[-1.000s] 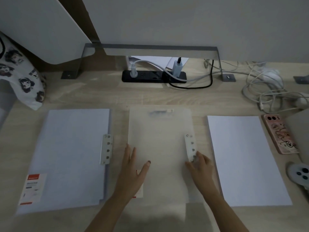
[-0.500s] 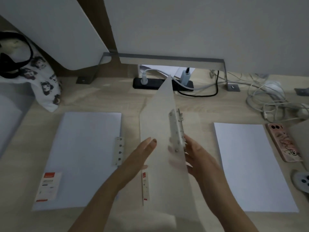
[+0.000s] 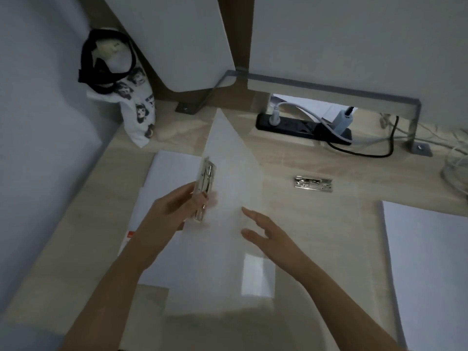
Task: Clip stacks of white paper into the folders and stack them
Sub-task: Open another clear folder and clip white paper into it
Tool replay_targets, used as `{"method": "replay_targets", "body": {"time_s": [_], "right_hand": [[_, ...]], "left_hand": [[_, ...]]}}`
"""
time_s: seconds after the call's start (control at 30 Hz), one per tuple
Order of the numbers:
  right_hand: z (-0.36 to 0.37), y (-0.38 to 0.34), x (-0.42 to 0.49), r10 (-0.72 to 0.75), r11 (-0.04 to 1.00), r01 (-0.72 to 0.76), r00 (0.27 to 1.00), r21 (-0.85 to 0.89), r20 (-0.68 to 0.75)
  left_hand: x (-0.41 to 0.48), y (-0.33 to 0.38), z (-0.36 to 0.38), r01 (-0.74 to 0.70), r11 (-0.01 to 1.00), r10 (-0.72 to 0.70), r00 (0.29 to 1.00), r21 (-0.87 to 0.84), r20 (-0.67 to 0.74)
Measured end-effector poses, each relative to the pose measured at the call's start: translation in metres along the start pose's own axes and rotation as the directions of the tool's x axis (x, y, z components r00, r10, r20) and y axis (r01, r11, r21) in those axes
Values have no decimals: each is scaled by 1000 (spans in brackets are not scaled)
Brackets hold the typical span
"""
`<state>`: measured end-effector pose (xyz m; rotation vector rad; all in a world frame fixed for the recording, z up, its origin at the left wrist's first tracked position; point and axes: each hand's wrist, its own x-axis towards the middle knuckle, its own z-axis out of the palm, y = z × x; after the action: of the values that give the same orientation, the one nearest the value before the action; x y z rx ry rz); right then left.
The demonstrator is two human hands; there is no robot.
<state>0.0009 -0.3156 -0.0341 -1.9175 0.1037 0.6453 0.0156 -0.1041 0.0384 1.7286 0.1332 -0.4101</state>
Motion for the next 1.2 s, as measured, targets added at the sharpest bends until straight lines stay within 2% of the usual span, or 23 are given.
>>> {"method": "replay_targets", "body": {"time_s": [0.03, 0.1, 0.17, 0.2, 0.3, 0.37, 0.53, 0.67, 0.83, 0.9, 1.03, 1.1, 1.2], "right_hand": [[-1, 13, 9, 59, 987, -64, 998, -150, -37], [-3, 36, 20, 156, 856, -200, 979, -477, -131], [-6, 53, 19, 186, 709, -245, 969, -661, -161], [-5, 58, 19, 181, 679, -237, 971, -695, -153], [-2, 61, 19, 185, 657, -226, 973, -719, -138], [-1, 60, 19, 182, 638, -222, 974, -737, -137], [1, 61, 18, 168, 602, -223, 974, -767, -152], [2, 59, 18, 166, 584, -212, 976, -783, -140], [1, 58, 16, 170, 567, -208, 976, -797, -133], [0, 58, 16, 173, 552, -203, 977, -809, -127], [0, 56, 15, 182, 545, -204, 976, -813, -123], [1, 56, 15, 185, 543, -207, 975, -814, -124], [2, 55, 15, 186, 544, -208, 975, -813, -125]], "left_hand": [[1, -7, -9, 2, 1000, -1, 998, 23, -66], [3, -26, -25, 28, 999, -18, 975, 44, -221], [9, -48, -37, 110, 993, -94, 954, 39, -283], [12, -60, -43, 162, 987, -150, 945, 16, -289], [17, -94, -56, 314, 944, -330, 915, -105, -232], [18, -113, -59, 355, 912, -393, 898, -204, -195], [19, -131, -62, 321, 877, -396, 905, -356, -159], [22, -135, -60, 264, 915, -338, 915, -305, -221], [21, -142, -53, 239, 930, -326, 889, -280, -322], [22, -141, -54, 266, 916, -355, 887, -301, -296], [31, -126, -59, 330, 866, -400, 908, -376, -124], [42, -111, -60, 325, 881, -386, 914, -344, -124], [65, -88, -55, 335, 914, -382, 902, -230, -202]]}}
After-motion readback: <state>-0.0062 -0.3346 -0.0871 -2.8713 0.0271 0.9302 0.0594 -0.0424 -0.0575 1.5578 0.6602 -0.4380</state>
